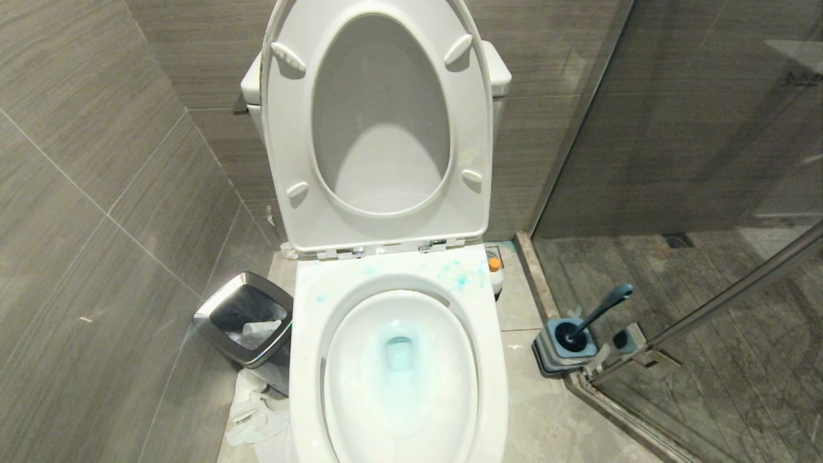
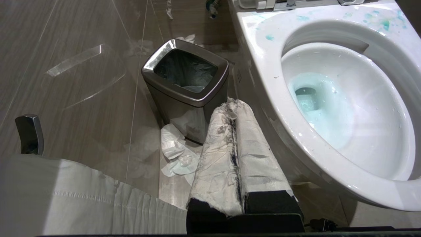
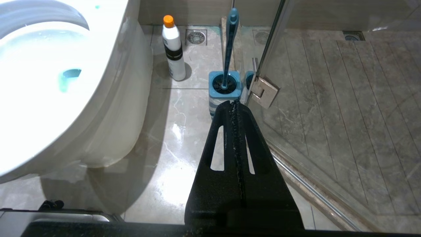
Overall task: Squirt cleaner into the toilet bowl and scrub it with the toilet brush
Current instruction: Flush the toilet
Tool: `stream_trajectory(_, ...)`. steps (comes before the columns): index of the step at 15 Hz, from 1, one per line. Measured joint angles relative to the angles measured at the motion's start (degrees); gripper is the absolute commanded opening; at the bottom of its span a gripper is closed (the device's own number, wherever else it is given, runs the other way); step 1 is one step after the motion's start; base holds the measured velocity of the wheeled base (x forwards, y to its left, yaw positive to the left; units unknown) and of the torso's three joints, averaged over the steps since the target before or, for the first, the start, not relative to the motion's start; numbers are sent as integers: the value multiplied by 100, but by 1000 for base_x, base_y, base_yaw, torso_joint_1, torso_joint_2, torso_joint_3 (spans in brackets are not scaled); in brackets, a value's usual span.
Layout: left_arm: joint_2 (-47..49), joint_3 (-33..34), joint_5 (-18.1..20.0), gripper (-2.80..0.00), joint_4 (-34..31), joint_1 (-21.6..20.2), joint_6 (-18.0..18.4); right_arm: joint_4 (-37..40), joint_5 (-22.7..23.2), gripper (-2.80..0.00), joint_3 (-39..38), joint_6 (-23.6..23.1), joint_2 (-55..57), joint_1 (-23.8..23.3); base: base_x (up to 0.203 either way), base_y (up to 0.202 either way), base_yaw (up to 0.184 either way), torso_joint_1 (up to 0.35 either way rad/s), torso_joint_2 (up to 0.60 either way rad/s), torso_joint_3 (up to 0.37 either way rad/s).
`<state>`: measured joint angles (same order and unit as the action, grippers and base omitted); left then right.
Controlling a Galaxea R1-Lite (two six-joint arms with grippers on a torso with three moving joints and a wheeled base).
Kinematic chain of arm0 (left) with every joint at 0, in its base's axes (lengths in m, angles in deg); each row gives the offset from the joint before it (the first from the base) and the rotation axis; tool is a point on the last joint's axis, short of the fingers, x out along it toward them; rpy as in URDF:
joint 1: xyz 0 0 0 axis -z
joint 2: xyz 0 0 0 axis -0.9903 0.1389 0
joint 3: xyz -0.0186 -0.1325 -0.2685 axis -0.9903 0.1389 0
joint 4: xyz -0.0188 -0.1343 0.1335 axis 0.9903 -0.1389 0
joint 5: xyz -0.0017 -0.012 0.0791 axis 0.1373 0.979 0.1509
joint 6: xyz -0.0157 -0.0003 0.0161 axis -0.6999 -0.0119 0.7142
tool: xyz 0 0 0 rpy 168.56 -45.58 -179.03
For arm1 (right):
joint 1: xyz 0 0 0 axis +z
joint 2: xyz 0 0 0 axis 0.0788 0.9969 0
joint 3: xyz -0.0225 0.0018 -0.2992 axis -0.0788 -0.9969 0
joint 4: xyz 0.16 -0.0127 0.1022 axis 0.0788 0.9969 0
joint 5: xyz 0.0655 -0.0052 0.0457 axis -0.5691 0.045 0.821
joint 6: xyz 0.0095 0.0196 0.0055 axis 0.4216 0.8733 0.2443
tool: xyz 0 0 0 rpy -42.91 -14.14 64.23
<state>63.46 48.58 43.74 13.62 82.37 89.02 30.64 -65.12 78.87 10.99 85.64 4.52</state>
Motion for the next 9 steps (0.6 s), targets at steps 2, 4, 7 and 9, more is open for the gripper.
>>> stream_trajectory(2,0,0,0,-280,-11,0,34,-4,2,-280,-9,5,0,0,0,0,0,0,0,0)
stream_trajectory(4,5,-35,2,-280,-159,0,113,-6,3,-280,-11,-9,0,0,0,0,0,0,0,0)
stream_trajectory(7,14,-362,24,-280,-240,0,164,-22,36,-280,-21,-66,0,0,0,0,0,0,0,0)
stream_trajectory(9,190,-1025,24,-280,-421,0,173,-30,79,-280,-32,-258,0,0,0,0,0,0,0,0)
